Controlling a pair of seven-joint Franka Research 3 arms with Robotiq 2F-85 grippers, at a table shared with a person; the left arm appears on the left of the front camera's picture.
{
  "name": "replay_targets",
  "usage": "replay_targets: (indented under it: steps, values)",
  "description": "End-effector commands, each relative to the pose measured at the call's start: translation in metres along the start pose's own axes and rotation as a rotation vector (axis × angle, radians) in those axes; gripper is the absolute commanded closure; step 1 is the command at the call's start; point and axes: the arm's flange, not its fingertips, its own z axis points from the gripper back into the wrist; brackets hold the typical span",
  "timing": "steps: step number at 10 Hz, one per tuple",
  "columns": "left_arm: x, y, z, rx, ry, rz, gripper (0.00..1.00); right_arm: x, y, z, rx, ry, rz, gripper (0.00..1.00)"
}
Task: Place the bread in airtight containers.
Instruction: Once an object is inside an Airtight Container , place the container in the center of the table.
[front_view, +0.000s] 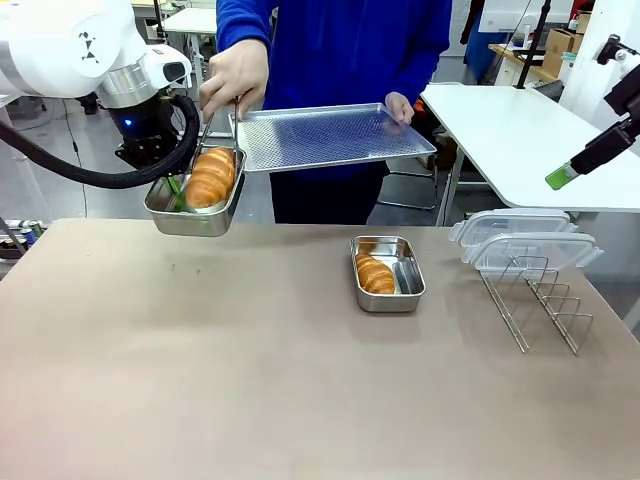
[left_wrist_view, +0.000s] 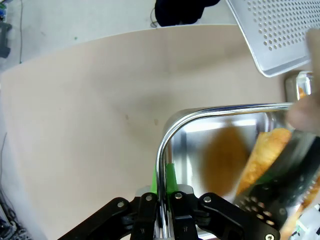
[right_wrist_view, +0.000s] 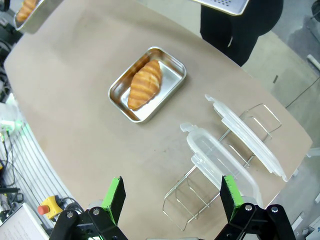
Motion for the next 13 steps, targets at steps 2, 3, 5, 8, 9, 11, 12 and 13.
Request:
replay_targets:
  steps: [2,3,5,8,9,11,12,13]
  values:
    - [0.0005,0.0021,0.0049,0.001,-0.010,-0.004,1.00,0.0005,-0.0016,-0.0014,0.007,-0.024,0.001,0.00]
    - [0.0005,0.0021,0.0049,0.001,-0.010,-0.004,1.00,0.0005,-0.0016,-0.0014,0.007,-0.024,0.001,0.00]
    - [0.0005,0.0021,0.0049,0.001,-0.010,-0.004,1.00,0.0005,-0.0016,-0.0014,0.007,-0.024,0.001,0.00]
    - [0.0005,0.0021,0.0049,0.001,-0.010,-0.004,1.00,0.0005,-0.0016,-0.0014,0.007,-0.024,0.001,0.00]
    - [0.0005,0.0021,0.0049,0.001,-0.010,-0.004,1.00,0.0005,-0.0016,-0.0014,0.007,-0.024,0.001,0.00]
    - [0.0005,0.0021,0.0049,0.001,-0.010,-0.004,1.00,0.0005,-0.0016,-0.0014,0.007,-0.024,0.001,0.00]
    - [0.0005,0.0021,0.0049,0.001,-0.010,-0.004,1.00,0.0005,-0.0016,-0.0014,0.007,-0.024,0.001,0.00]
    - [0.0005,0.0021,0.0049,0.001,-0.010,-0.004,1.00,0.0005,-0.0016,-0.0014,0.007,-0.024,0.001,0.00]
